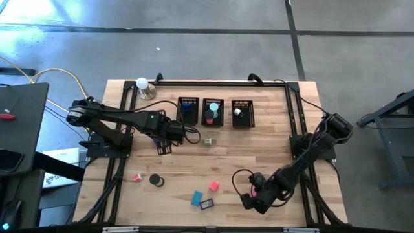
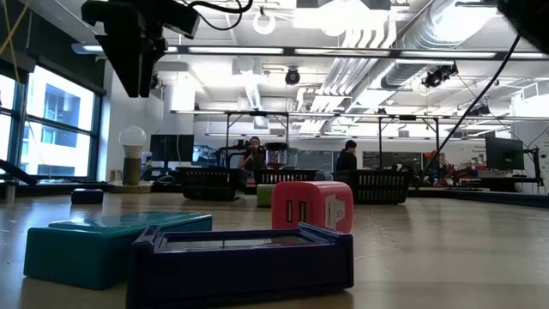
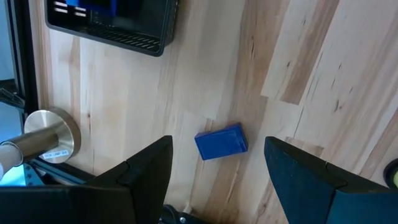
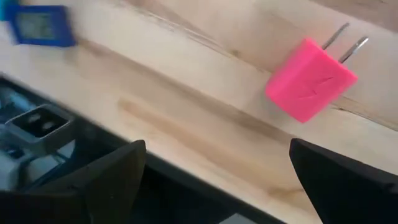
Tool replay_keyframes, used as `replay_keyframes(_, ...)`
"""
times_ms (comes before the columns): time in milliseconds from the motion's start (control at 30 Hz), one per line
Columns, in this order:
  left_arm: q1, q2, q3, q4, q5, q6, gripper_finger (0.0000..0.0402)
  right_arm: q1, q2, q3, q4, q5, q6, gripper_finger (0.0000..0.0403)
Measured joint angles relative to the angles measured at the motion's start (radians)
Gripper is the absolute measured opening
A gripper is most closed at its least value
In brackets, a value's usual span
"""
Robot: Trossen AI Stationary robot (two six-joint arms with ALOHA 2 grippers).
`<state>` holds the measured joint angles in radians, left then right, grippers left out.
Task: Pick & Place Office items
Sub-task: Put the right pink charger charger adapter into the right black bin
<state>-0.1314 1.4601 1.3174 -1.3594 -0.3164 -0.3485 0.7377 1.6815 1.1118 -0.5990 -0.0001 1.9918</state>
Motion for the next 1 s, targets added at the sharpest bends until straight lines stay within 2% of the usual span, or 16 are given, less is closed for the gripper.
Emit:
replay_keyframes(367,0.000,0.000,0.000,0.015,0.000,0.000,0.0246,-0.044,0.015,0.000,-0.128,-0.082,0.097,0.0383)
replay_keyframes(600,0.000,0.000,0.000,0.031,0.000,0.000,0.0246,-0.043,0.015,0.000,-0.165,-0.053,0.153,0.0369)
replay_keyframes(1000,0.000,0.000,0.000,0.033,0.001,0.000,0.0246,-0.047,0.074,0.003,-0.137,0.000,0.102,0.0353)
